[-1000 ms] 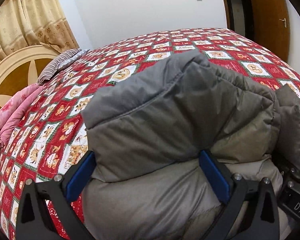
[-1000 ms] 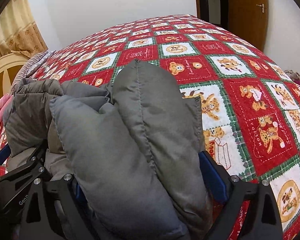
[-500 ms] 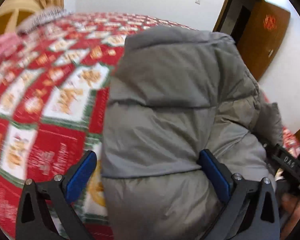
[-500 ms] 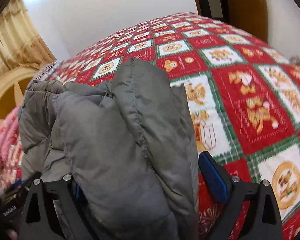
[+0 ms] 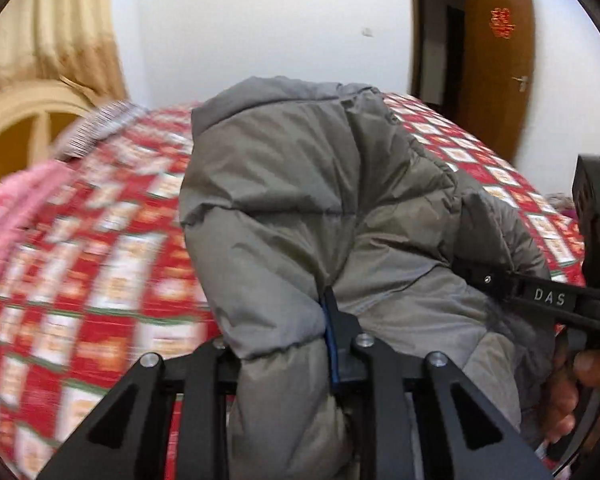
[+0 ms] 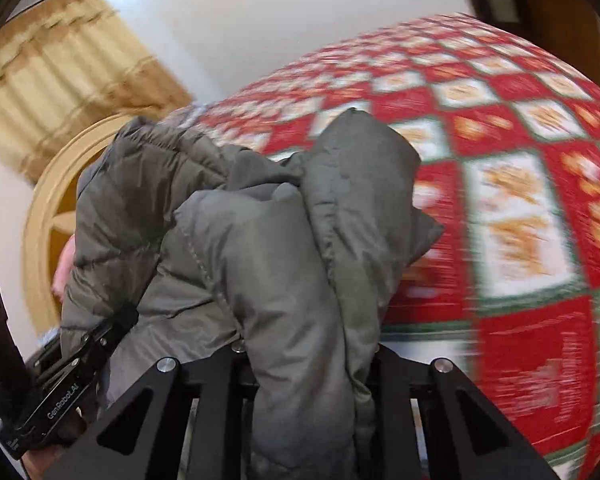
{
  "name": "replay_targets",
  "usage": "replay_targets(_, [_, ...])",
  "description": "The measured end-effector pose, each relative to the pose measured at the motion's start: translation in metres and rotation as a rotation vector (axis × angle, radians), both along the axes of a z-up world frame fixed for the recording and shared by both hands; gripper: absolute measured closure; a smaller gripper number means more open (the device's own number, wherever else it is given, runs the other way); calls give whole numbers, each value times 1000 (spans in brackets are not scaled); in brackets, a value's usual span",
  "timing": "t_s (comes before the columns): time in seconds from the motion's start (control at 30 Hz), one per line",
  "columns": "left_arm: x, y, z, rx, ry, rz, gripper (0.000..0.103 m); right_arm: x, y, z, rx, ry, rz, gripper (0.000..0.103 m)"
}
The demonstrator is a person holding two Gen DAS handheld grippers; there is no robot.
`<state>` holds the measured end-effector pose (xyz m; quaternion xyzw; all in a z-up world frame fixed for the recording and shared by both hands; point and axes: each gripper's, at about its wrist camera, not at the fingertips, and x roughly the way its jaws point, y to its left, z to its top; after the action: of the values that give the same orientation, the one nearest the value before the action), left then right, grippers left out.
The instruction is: Fold large clothes
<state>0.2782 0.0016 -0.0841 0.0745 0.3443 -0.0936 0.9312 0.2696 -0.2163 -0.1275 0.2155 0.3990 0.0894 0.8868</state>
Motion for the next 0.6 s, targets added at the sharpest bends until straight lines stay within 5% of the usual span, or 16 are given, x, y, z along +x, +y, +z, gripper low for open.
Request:
replay_targets(0.17, [-14, 64, 5, 93, -25, 130, 78, 24, 89, 17, 22, -20, 165, 84])
replay_targets(0.27, [-8, 99, -17, 112, 10, 198, 75, 39, 135, 6, 26, 11, 235, 84])
replay_targets(0.47, [-14, 129, -57, 112, 14, 308, 33, 47, 187, -34, -48, 54, 266, 78])
replay_targets(0.6, [-14, 136, -56, 94, 9, 324, 27, 50, 189, -37, -106, 44, 270, 68])
